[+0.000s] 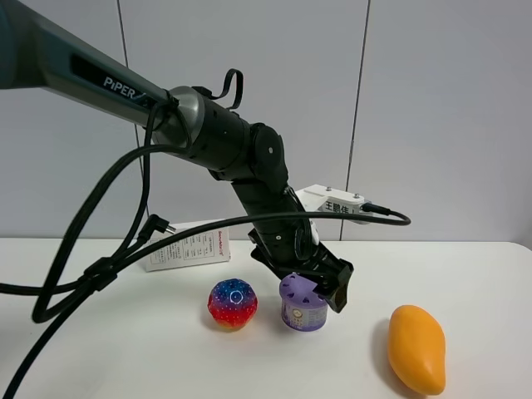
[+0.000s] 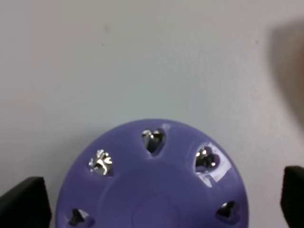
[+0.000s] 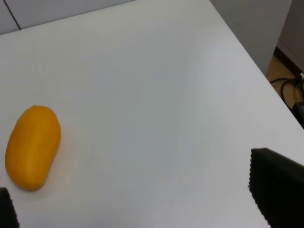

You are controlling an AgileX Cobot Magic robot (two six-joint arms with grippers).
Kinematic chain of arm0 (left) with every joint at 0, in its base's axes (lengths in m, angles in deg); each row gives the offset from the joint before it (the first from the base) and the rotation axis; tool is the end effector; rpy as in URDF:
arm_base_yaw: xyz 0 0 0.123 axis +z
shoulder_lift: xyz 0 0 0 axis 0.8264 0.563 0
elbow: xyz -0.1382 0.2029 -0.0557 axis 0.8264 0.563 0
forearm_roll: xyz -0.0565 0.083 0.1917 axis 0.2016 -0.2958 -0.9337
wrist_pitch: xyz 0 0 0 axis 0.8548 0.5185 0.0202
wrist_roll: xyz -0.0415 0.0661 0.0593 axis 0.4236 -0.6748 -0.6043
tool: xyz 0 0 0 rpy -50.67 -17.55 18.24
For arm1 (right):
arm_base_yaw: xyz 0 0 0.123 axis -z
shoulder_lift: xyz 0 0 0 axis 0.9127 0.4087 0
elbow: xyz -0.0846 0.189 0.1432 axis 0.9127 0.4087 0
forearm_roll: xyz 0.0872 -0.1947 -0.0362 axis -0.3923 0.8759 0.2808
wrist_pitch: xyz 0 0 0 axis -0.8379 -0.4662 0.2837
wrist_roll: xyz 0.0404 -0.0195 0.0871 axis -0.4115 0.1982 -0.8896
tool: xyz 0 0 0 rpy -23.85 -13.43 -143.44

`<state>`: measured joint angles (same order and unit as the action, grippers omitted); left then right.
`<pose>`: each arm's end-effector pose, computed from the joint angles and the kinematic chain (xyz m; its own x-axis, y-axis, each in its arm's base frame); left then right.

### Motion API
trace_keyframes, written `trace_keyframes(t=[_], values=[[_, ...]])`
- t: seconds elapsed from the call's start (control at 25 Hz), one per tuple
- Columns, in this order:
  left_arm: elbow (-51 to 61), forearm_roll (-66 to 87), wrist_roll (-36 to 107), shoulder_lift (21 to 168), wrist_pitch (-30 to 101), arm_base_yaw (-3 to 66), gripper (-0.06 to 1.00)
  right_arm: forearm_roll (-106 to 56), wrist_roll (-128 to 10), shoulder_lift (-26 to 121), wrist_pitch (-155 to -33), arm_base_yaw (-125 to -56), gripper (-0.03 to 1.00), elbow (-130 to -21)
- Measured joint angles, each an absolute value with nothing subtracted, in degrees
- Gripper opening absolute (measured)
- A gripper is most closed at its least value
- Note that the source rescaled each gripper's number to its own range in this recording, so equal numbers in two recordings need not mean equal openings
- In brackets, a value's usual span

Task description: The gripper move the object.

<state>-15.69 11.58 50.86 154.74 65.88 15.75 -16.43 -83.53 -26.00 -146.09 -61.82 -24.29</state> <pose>0.3331 -0.2976 0.1141 -0.5959 0.6345 -0.4923 0.7550 0.6515 -0.0744 0.0024 -0.0012 0.2573 -0.4514 0.0493 -0.8910 0.0889 0.9960 0.0101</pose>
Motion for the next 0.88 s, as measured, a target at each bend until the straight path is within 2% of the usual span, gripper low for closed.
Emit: trace_keyframes(t=[0.48, 0.88], values=[[-18.8, 11.8, 51.0, 149.5, 70.8, 15.8, 1.0, -16.4, -83.5, -26.0, -146.1, -61.8, 1.0, -24.3], [-19.3, 11.5, 51.0, 143.0, 74.4, 23.2, 1.0, -16.4, -83.5, -26.0, -146.1, -61.8, 1.0, -24.3]])
